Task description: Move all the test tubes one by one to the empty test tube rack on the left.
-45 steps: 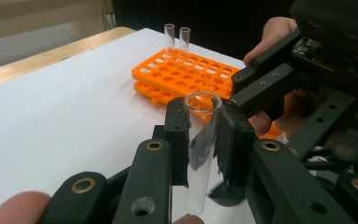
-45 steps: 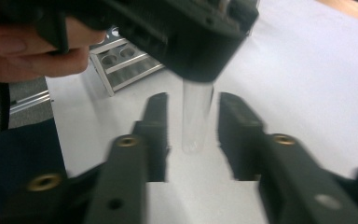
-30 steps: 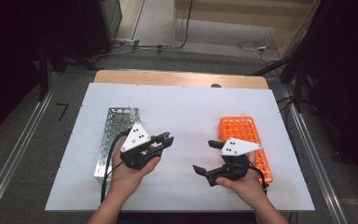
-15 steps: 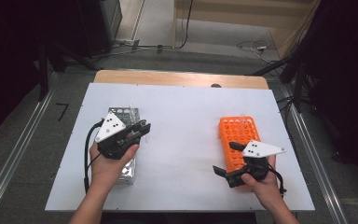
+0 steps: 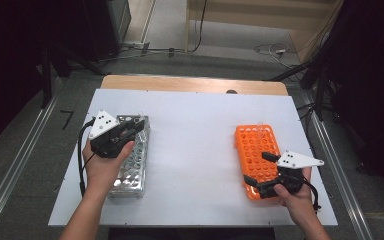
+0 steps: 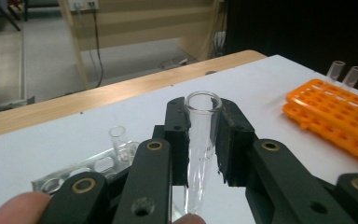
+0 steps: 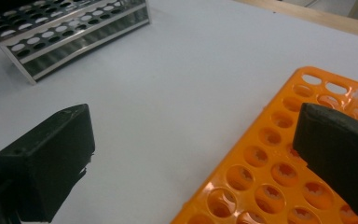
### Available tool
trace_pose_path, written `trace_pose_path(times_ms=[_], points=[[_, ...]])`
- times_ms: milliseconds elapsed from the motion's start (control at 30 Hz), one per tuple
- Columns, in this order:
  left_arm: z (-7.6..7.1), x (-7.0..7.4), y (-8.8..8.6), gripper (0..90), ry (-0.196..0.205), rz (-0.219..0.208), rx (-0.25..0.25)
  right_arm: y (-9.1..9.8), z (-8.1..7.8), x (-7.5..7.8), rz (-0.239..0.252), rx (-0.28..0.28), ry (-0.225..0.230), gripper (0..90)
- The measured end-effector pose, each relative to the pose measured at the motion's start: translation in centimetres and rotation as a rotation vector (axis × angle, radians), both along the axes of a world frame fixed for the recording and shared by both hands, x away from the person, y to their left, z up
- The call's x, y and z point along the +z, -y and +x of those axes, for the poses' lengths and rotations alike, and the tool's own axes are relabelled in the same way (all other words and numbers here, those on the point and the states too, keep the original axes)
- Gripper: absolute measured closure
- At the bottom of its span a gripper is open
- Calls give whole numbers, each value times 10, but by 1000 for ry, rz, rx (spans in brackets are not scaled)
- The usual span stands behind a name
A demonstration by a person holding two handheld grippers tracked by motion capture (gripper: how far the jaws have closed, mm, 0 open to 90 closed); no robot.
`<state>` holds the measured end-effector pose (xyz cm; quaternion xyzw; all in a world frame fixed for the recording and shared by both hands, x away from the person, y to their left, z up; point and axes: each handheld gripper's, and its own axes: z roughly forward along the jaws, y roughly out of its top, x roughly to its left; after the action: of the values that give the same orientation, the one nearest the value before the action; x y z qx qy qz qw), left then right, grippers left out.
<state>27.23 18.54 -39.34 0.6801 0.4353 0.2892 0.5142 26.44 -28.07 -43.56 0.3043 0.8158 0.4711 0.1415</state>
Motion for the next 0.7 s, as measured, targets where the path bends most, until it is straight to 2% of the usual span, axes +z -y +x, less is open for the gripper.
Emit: trace_pose_path(times_ms=[400, 700], points=[[27, -15, -7, 762, -16, 0, 76, 6, 4, -3, 12, -18, -4, 0], [34, -24, -2, 762, -23, 32, 96, 7, 3, -3, 16, -24, 3, 0]])
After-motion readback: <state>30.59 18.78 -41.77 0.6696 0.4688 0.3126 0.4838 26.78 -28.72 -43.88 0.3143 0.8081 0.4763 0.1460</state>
